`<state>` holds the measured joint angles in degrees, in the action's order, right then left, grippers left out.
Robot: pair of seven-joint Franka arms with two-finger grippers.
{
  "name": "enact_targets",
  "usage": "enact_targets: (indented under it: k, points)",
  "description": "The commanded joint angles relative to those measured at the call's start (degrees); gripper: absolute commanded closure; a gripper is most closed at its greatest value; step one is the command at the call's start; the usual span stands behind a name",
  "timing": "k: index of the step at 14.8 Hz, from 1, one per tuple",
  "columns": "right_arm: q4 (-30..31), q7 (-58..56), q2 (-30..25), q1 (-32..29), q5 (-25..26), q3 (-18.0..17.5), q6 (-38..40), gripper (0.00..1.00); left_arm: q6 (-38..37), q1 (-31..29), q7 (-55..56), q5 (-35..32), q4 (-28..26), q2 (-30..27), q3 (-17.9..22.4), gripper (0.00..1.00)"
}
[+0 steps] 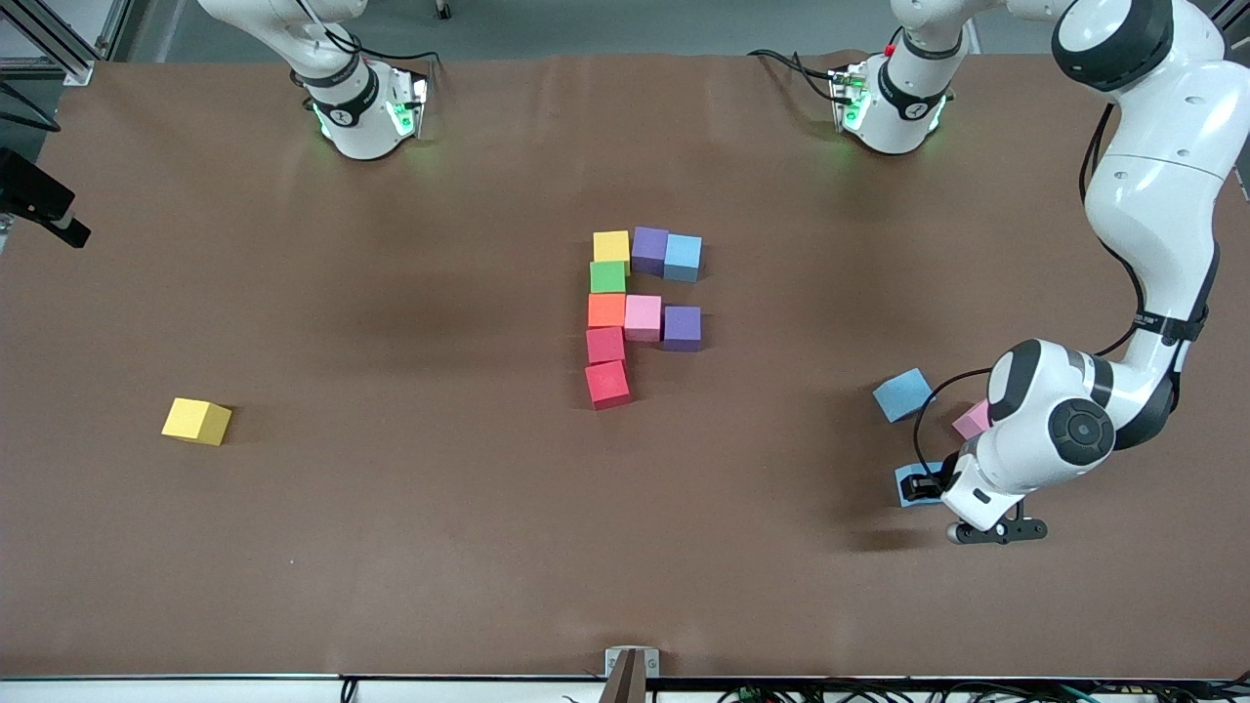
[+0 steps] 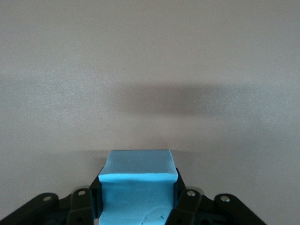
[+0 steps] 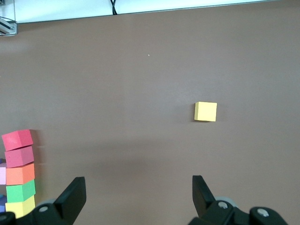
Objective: Arrange 11 blocks into digit 3
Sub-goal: 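Reach and grasp the light blue block with the left gripper, then carry the light blue cube toward the red cubes with the left gripper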
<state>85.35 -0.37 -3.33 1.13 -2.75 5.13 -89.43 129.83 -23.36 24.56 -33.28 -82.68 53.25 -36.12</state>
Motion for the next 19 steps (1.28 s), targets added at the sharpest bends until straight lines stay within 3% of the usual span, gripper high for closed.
enact_targets:
  k: [1,7,11,14,19]
  points:
    - [-0.79,-0.16,0.34,-0.42,0.46,-0.21,0.22,0.0,0.34,0.68,5.2,1.11,-0.02,-0.69,-0.26,0.99]
    - [-0.88,-0.16,0.34,-0.34,0.46,-0.12,0.31,0.0,-2.91,4.63,17.86,1.82,0.06,-1.92,-2.55,1.0]
    - [-0.88,-0.25,0.34,-0.07,0.55,-0.12,0.31,0.0,-5.71,7.54,32.8,1.29,-0.46,-2.98,-2.55,0.99]
    - [-0.88,-0.25,0.34,0.01,0.55,-0.21,0.39,0.0,-9.58,7.8,34.23,1.37,-0.2,-3.59,-2.81,0.96]
    - [-0.79,-0.25,0.42,0.89,0.9,-0.39,0.39,0.0,-14.06,10.61,40.73,1.11,0.15,-5.0,-3.08,1.0]
